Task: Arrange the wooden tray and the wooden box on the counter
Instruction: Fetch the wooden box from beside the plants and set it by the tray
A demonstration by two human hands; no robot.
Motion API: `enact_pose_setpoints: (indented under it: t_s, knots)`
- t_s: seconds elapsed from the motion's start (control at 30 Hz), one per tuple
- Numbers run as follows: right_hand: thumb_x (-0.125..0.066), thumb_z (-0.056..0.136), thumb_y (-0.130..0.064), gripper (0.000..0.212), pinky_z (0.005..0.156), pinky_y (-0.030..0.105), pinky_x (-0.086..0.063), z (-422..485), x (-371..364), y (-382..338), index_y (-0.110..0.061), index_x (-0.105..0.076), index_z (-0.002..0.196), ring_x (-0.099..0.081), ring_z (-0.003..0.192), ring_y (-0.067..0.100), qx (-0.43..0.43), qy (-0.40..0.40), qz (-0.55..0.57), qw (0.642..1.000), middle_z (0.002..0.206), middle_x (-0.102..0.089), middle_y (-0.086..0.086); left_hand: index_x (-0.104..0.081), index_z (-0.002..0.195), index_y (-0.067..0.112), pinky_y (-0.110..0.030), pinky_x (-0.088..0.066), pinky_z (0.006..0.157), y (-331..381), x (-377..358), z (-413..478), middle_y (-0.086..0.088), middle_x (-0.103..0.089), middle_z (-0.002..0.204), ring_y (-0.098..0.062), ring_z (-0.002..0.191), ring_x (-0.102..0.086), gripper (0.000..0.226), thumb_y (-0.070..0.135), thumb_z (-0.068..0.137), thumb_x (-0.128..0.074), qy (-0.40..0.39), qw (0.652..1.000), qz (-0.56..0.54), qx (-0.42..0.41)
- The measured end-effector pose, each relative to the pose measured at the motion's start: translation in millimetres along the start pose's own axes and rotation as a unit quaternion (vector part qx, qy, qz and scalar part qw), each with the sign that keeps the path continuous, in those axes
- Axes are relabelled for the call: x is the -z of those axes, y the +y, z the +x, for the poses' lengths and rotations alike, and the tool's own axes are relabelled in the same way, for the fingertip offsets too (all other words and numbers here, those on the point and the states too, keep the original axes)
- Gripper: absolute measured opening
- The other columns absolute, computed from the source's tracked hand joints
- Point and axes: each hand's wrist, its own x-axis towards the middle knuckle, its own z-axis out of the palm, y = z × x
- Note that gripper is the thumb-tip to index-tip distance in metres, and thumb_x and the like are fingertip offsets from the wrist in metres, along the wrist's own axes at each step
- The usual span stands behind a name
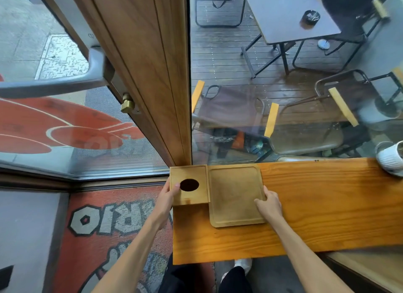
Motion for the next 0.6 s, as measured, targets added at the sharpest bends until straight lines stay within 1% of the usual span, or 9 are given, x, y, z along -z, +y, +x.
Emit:
enact_pose_setpoints:
  t_s: [0.07,0.17,0.23,0.33,0.37,0.47,0.57,0.6]
  knots:
    - [-0.057,0.095,-0.018,0.069,0.116,0.045,-0.033,1,-1,1,-0.017,-0.025,0.156,-0.034,0.140,0.033,0.000,-0.003,-0.007,1.000,0.158,-0.029,0.008,-0.040,0.149,0.026,-0.054,-0.042,0.112,1,-1,-1,-0.003,-0.058,0.143,-0.031,0.128,-0.056,0.052,0.040,0.100,-0.049,0.005,1.000,0.003,-0.002]
    - [-0.057,0.095,-0.018,0.070,0.115,0.044,-0.034,2,-2,3,-0.018,-0.024,0.157,-0.033,0.140,0.032,-0.001,-0.004,-0.015,1.000,0.158,-0.028,0.007,-0.039,0.151,0.023,-0.055,-0.036,0.116,0,-2,0,-0.003,-0.055,0.146,-0.028,0.133,-0.051,0.055,0.040,0.099,-0.051,0.012,1.000,0.010,-0.005]
    - [-0.057,0.094,-0.018,0.072,0.115,0.044,-0.034,2,-4,5,-0.019,-0.022,0.157,-0.032,0.140,0.032,0.000,-0.005,-0.016,1.000,0.159,-0.027,0.006,-0.040,0.149,0.027,-0.055,-0.036,0.116,-2,-1,1,0.001,-0.057,0.144,-0.024,0.132,-0.052,0.054,0.043,0.099,-0.050,0.012,1.000,0.018,-0.005]
    - [-0.057,0.094,-0.019,0.074,0.115,0.044,-0.032,4,-7,7,-0.020,-0.019,0.158,-0.029,0.141,0.032,0.000,-0.011,-0.027,1.000,0.160,-0.024,0.004,-0.049,0.137,0.041,-0.051,-0.042,0.112,-2,0,1,0.009,-0.063,0.134,-0.017,0.124,-0.058,0.039,0.045,0.098,-0.049,0.004,1.000,0.026,-0.014]
    - [-0.057,0.094,-0.020,0.075,0.114,0.044,-0.032,5,-8,7,-0.020,-0.018,0.158,-0.028,0.142,0.032,-0.001,-0.012,-0.030,0.999,0.160,-0.023,0.004,-0.049,0.137,0.042,-0.052,-0.042,0.112,-2,0,1,0.009,-0.062,0.136,-0.017,0.125,-0.057,0.039,0.046,0.098,-0.049,0.002,0.999,0.030,-0.016]
    - [-0.057,0.094,-0.020,0.077,0.114,0.044,-0.031,3,-9,9,-0.021,-0.014,0.158,-0.025,0.142,0.032,0.005,-0.015,-0.041,0.999,0.161,-0.021,0.004,-0.037,0.150,0.030,-0.056,-0.037,0.115,-3,0,0,0.000,-0.053,0.147,-0.025,0.134,-0.050,0.057,0.051,0.098,-0.047,-0.002,0.999,0.044,-0.015]
    - [-0.057,0.095,-0.026,0.082,0.115,0.046,-0.029,-5,-13,9,-0.021,-0.005,0.159,-0.018,0.146,0.032,0.022,-0.011,-0.089,0.996,0.164,-0.015,0.004,-0.027,0.154,0.028,-0.055,-0.033,0.118,1,-1,-3,-0.002,-0.046,0.153,-0.029,0.142,-0.042,0.062,0.052,0.099,-0.043,-0.008,0.998,0.062,-0.018]
    - [-0.057,0.095,-0.029,0.085,0.117,0.048,-0.027,-9,-15,8,-0.023,-0.001,0.159,-0.013,0.149,0.033,0.031,-0.003,-0.119,0.992,0.165,-0.010,0.004,-0.021,0.156,0.028,-0.054,-0.030,0.120,3,-2,-5,-0.002,-0.039,0.157,-0.029,0.146,-0.036,0.065,0.052,0.100,-0.042,-0.005,0.997,0.074,-0.020]
